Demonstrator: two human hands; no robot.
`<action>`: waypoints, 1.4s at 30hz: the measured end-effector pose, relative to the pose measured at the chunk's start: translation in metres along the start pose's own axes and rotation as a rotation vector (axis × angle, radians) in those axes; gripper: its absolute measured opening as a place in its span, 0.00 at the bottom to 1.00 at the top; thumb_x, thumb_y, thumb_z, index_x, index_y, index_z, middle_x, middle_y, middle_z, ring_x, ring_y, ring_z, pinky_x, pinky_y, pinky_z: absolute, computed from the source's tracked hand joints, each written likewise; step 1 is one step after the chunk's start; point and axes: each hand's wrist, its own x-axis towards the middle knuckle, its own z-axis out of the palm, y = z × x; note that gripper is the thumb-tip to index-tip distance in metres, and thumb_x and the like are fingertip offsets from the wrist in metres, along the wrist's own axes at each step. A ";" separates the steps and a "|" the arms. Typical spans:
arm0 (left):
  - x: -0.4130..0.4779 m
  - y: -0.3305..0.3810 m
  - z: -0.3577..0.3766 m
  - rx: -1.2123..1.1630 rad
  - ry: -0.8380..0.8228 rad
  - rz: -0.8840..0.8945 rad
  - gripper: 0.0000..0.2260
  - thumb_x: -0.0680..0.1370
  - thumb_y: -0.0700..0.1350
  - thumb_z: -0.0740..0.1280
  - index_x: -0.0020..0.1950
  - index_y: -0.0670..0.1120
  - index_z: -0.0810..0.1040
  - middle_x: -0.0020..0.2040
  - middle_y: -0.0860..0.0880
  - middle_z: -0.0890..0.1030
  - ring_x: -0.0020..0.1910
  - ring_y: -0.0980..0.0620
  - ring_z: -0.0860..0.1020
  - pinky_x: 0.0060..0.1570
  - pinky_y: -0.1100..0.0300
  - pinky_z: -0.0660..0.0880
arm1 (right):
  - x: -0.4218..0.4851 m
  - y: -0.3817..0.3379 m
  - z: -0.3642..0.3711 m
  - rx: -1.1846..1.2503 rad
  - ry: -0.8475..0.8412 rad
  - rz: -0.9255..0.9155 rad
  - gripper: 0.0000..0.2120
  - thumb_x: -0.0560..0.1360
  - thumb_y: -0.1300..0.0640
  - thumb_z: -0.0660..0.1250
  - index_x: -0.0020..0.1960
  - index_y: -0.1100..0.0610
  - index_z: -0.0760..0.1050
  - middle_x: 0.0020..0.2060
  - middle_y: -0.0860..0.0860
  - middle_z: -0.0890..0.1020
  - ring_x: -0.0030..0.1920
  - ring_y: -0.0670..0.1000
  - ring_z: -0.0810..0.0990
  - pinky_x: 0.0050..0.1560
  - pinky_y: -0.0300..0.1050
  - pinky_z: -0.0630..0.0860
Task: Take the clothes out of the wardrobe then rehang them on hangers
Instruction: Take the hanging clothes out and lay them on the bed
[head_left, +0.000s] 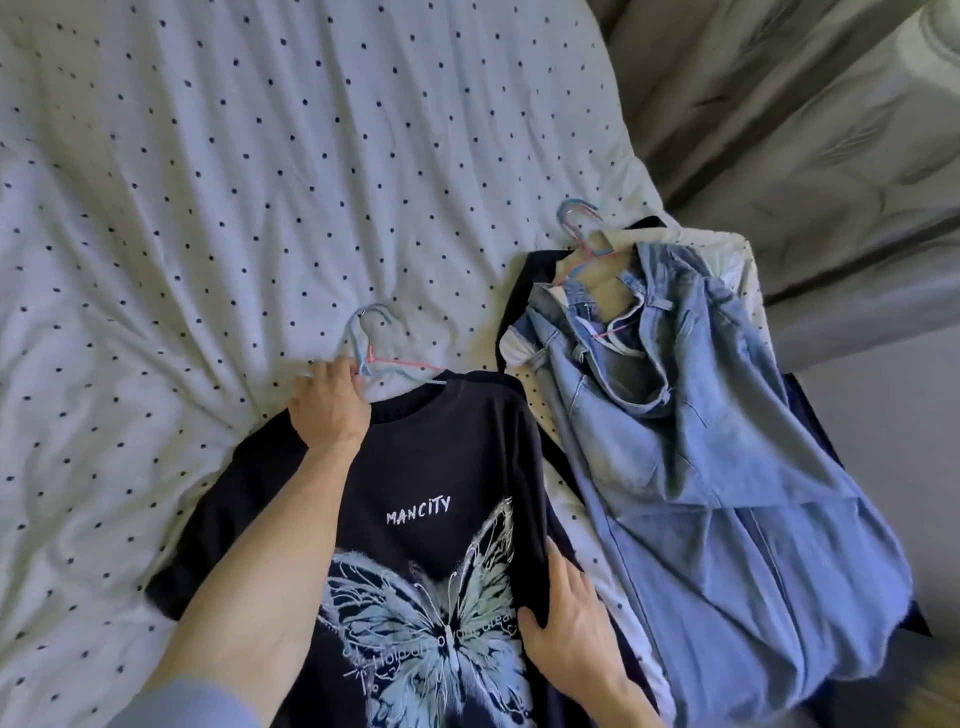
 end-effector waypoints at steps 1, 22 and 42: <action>0.000 0.002 -0.004 0.017 -0.031 -0.004 0.10 0.82 0.48 0.64 0.61 0.46 0.77 0.58 0.42 0.77 0.55 0.37 0.75 0.49 0.45 0.76 | -0.003 0.001 -0.001 0.013 -0.006 -0.009 0.41 0.74 0.48 0.63 0.81 0.51 0.47 0.76 0.47 0.63 0.75 0.49 0.63 0.73 0.42 0.64; -0.377 0.306 -0.223 0.203 -0.243 1.140 0.18 0.82 0.53 0.60 0.72 0.53 0.72 0.70 0.50 0.73 0.68 0.47 0.72 0.65 0.52 0.70 | -0.336 0.180 -0.199 0.234 1.054 -0.089 0.15 0.77 0.56 0.71 0.63 0.48 0.80 0.63 0.45 0.81 0.71 0.53 0.72 0.71 0.51 0.70; -1.005 0.420 -0.177 -0.032 -0.286 2.455 0.18 0.82 0.54 0.59 0.72 0.60 0.70 0.71 0.60 0.70 0.71 0.56 0.66 0.69 0.59 0.63 | -0.817 0.399 -0.001 0.214 1.842 1.020 0.14 0.77 0.53 0.65 0.60 0.52 0.83 0.62 0.46 0.82 0.71 0.50 0.71 0.68 0.57 0.71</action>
